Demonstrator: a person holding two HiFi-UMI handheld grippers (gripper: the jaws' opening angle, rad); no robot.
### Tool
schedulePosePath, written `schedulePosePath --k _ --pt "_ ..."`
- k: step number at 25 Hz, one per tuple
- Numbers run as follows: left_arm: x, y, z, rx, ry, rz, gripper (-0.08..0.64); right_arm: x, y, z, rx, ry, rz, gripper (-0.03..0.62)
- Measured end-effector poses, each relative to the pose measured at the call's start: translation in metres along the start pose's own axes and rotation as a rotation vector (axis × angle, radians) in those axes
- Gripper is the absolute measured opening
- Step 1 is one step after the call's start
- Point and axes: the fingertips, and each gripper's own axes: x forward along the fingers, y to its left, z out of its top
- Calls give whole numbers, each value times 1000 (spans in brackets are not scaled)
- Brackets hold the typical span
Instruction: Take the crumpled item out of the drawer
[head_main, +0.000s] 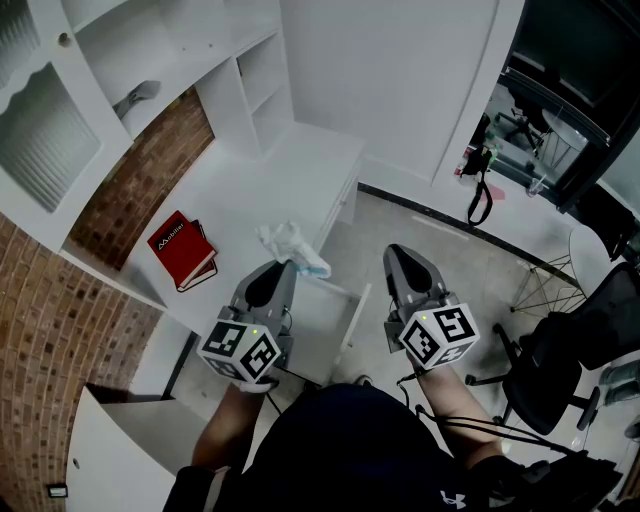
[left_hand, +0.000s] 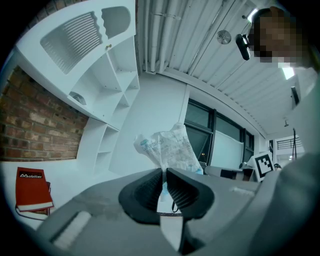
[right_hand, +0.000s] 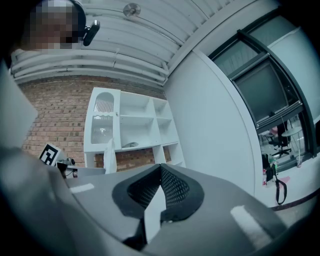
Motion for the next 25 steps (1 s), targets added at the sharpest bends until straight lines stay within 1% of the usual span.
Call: schedulePosePath --k 25 --pt "6 2 -6 4 19 -1 31 5 1 -5 -1 11 22 2"
